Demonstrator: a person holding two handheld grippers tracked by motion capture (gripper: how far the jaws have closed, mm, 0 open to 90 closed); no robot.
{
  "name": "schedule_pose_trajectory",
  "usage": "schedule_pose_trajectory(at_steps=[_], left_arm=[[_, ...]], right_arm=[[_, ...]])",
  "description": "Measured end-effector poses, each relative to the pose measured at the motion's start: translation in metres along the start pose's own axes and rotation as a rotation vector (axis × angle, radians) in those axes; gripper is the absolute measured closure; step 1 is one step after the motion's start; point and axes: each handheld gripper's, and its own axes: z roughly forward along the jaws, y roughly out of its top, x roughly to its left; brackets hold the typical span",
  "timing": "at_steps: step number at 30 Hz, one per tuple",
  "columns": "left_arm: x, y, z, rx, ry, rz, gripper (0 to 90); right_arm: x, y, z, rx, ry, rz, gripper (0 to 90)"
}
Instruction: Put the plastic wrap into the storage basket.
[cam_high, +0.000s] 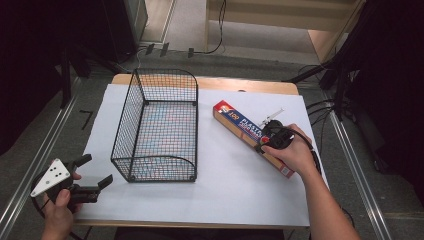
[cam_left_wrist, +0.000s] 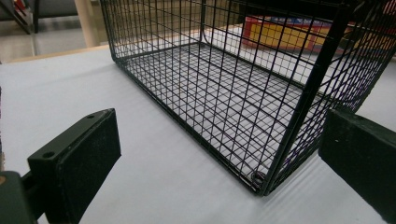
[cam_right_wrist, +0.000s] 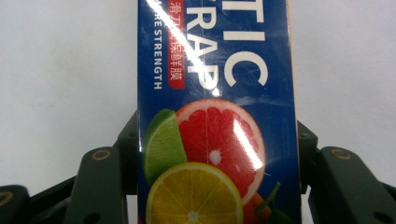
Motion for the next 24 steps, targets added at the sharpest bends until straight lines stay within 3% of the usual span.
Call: schedule_pose_trajectory(at_steps=[15, 24], left_arm=[[-0.001, 0.001, 0.002, 0.002, -0.001, 0.003, 0.0], [-0.001, 0.001, 0.002, 0.001, 0.002, 0.004, 0.0]], right_arm=[[0.009, 0.003, -0.034, -0.023, 0.040, -0.003, 43.2], [0.022, 0.012, -0.060, -0.045, 0.029, -0.027, 43.1]])
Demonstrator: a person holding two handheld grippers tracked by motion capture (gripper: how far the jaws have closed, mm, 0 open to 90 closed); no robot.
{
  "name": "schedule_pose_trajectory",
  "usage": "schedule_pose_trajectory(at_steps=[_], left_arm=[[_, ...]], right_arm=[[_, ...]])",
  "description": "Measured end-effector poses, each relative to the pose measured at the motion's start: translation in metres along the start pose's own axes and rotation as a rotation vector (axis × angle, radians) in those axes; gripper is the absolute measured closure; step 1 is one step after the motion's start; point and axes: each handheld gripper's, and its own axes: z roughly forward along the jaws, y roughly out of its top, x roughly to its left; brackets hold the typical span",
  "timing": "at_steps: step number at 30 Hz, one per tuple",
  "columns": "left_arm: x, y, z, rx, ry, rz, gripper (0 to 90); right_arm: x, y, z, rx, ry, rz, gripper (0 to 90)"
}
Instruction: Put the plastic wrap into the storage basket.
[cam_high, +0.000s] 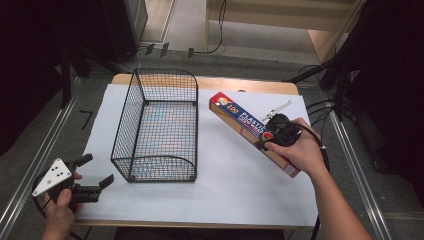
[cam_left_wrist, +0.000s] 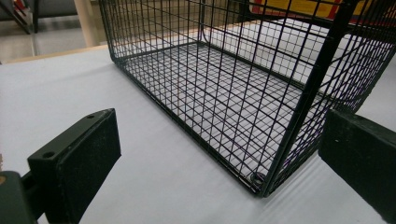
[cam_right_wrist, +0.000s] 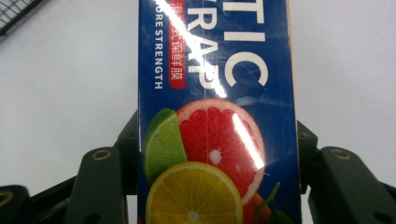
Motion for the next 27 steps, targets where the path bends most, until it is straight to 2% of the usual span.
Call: schedule_pose_trajectory(at_steps=[8, 27], left_arm=[[0.000, 0.000, 0.000, -0.002, -0.003, -0.001, 0.0], [0.000, 0.000, -0.001, -0.007, -0.001, 0.000, 0.0]], right_arm=[[0.013, 0.010, -0.012, -0.019, -0.008, -0.031, 43.0], [0.036, 0.040, -0.020, -0.039, -0.002, -0.067, 42.8]])
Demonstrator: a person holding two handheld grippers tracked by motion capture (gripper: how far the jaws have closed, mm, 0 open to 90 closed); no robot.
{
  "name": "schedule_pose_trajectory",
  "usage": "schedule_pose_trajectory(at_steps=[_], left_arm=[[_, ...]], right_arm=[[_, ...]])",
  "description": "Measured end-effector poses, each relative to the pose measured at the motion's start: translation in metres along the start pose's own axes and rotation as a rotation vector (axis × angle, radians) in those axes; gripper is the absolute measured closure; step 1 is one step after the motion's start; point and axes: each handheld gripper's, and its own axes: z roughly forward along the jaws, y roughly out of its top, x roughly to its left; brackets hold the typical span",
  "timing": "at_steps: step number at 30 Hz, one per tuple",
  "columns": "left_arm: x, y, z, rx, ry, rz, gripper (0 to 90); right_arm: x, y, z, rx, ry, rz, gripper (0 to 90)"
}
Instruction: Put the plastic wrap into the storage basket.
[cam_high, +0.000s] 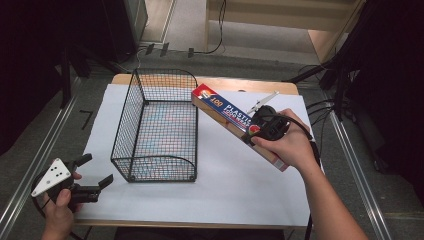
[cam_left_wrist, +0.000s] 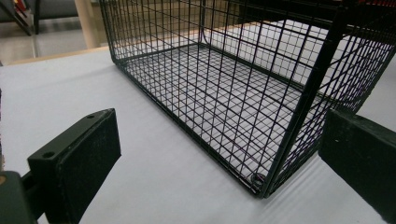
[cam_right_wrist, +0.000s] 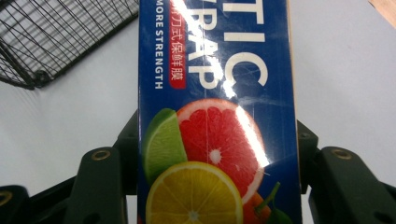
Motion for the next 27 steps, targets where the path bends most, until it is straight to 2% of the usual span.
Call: schedule_pose_trajectory(at_steps=[27], left_arm=[[0.001, 0.000, -0.004, -0.017, 0.001, -0.007, 0.0]], right_arm=[[0.032, 0.055, 0.012, 0.008, 0.013, -0.061, 42.7]])
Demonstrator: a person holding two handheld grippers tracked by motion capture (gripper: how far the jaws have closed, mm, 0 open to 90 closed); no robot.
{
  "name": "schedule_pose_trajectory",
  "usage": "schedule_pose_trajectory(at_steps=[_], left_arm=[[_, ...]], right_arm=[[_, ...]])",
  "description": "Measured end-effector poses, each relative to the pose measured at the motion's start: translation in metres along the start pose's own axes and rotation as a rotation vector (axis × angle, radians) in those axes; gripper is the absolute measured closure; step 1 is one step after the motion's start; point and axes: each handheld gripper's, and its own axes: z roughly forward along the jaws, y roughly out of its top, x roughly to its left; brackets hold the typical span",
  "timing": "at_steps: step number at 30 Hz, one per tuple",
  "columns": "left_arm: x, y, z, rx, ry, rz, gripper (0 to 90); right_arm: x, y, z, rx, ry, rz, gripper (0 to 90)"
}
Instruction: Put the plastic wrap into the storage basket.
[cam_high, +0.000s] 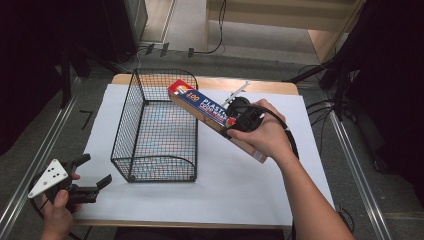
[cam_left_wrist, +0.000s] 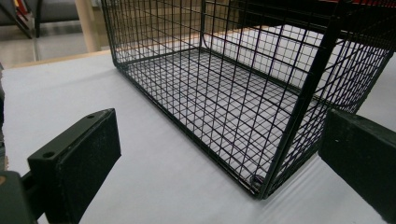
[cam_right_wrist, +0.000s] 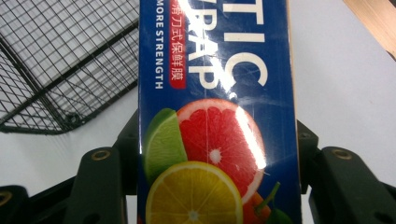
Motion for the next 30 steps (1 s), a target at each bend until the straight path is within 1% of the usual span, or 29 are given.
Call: schedule_pose_trajectory(at_steps=[9, 12, 18, 20, 21, 26, 28, 30], left_arm=[[0.000, 0.000, -0.001, -0.003, -0.004, -0.001, 0.0], [0.000, 0.000, 0.000, -0.005, -0.004, 0.000, 0.0], [0.000, 0.001, -0.001, -0.003, -0.004, 0.007, 0.0], [0.000, 0.001, -0.001, -0.007, -0.005, 0.007, 0.0], [0.000, 0.001, -0.001, -0.008, -0.005, 0.007, 0.0], [0.000, 0.001, -0.001, -0.009, -0.005, 0.007, 0.0], [0.000, 0.001, -0.001, -0.009, -0.006, 0.008, 0.0], [0.000, 0.001, -0.001, -0.009, -0.006, 0.007, 0.0]], right_arm=[[0.010, 0.020, 0.006, 0.002, 0.009, -0.019, 42.7], [0.014, 0.026, 0.009, 0.006, 0.012, -0.017, 42.7], [0.020, 0.039, 0.019, 0.018, 0.015, -0.023, 42.7], [0.022, 0.043, 0.022, 0.021, 0.019, -0.031, 42.6], [0.024, 0.045, 0.023, 0.025, 0.018, -0.027, 42.7], [0.030, 0.056, 0.028, 0.024, 0.019, -0.043, 42.6], [0.032, 0.060, 0.030, 0.021, 0.020, -0.035, 42.6], [0.034, 0.064, 0.032, 0.024, 0.021, -0.042, 42.6]])
